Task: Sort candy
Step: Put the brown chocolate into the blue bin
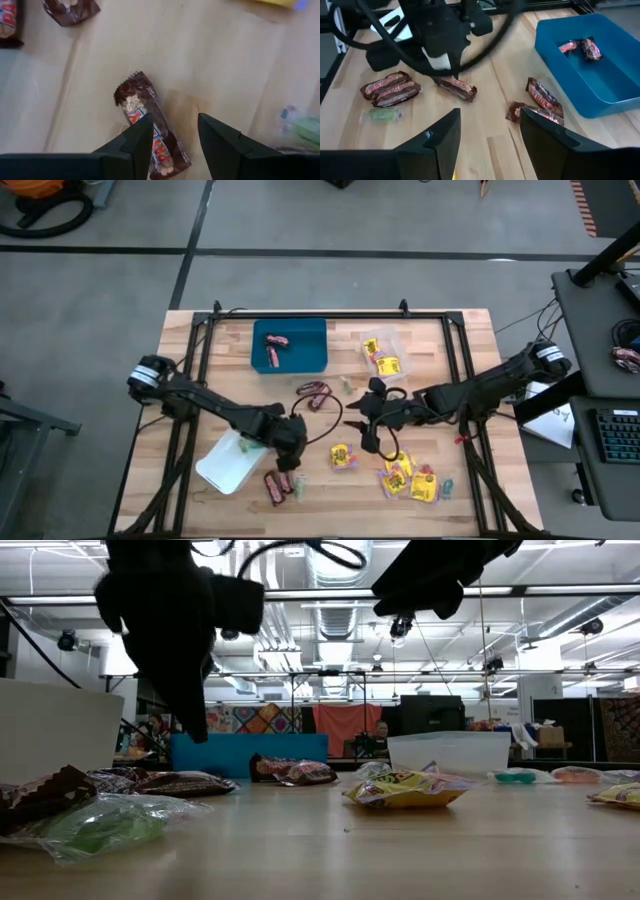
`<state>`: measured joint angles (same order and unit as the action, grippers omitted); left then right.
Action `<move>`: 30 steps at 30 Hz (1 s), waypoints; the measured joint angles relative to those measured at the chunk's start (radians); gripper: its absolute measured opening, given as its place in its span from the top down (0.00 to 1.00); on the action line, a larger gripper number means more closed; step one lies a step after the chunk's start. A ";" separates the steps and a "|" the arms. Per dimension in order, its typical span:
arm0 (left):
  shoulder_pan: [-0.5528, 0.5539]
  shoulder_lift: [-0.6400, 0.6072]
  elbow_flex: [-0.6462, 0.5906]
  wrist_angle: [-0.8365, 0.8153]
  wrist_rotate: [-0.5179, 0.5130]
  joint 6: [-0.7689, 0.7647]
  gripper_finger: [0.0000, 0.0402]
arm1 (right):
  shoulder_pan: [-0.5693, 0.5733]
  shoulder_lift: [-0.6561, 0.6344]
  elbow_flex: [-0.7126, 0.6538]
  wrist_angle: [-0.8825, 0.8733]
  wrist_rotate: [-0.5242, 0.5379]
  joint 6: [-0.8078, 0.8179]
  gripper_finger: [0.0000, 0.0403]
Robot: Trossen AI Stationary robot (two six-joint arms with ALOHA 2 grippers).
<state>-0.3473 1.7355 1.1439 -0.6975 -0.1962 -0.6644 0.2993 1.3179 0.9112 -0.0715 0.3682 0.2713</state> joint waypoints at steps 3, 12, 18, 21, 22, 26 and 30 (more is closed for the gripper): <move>0.020 0.015 0.000 0.002 -0.003 -0.043 0.68 | 0.000 0.013 0.000 0.002 0.000 -0.001 0.52; 0.049 0.045 0.000 0.005 -0.013 -0.096 0.61 | 0.008 0.020 0.000 0.001 -0.001 0.006 0.52; 0.052 0.055 0.000 0.004 -0.025 -0.130 0.47 | 0.008 0.020 0.000 0.001 -0.001 -0.001 0.52; 0.053 0.066 0.000 0.000 -0.038 -0.134 0.42 | 0.008 0.020 0.000 0.001 -0.001 -0.001 0.52; 0.053 0.072 0.000 0.001 -0.039 -0.134 0.41 | 0.008 0.020 0.000 0.001 -0.001 -0.001 0.52; 0.053 0.108 0.000 0.002 -0.039 -0.131 0.39 | 0.008 0.020 0.000 0.001 -0.001 -0.001 0.52; 0.055 0.143 0.002 0.006 -0.040 -0.114 0.39 | 0.008 0.020 0.000 0.001 -0.001 -0.001 0.52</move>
<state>-0.2924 1.8790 1.1463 -0.6913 -0.2363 -0.7783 0.3077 1.3376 0.9108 -0.0704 0.3670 0.2699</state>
